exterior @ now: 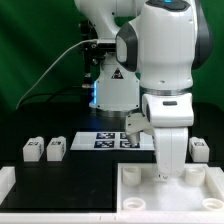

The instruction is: Assemble one leg

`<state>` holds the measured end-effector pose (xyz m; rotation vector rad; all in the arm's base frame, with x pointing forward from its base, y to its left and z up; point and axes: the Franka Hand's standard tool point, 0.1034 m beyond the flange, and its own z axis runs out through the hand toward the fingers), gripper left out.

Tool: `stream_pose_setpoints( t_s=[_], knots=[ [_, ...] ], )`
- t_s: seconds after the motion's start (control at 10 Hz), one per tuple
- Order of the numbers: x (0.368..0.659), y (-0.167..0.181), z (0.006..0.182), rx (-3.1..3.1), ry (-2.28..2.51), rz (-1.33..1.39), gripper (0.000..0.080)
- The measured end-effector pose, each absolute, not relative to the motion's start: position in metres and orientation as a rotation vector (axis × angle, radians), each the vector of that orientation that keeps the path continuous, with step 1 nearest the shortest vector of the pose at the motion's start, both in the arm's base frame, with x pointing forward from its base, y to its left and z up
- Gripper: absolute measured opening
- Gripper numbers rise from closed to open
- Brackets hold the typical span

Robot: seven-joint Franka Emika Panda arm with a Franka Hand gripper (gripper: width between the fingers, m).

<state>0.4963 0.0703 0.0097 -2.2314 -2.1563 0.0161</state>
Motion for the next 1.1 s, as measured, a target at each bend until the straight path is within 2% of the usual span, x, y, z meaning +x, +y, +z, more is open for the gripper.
stream_pose_setpoints(
  t_s=[0.1,0.2,0.3,0.9,1.1],
  knots=[
    [0.496,0.070,0.010,-2.232,-2.156,0.016,0.0577],
    [0.496,0.070,0.010,-2.232,-2.156,0.016,0.0577],
    [0.496,0.070,0.010,-2.232,-2.156,0.016,0.0634],
    [0.497,0.068,0.012,-2.238,-2.152,0.015,0.0649],
    [0.498,0.062,0.040,-2.372,-2.044,0.010,0.0649]
  ],
)
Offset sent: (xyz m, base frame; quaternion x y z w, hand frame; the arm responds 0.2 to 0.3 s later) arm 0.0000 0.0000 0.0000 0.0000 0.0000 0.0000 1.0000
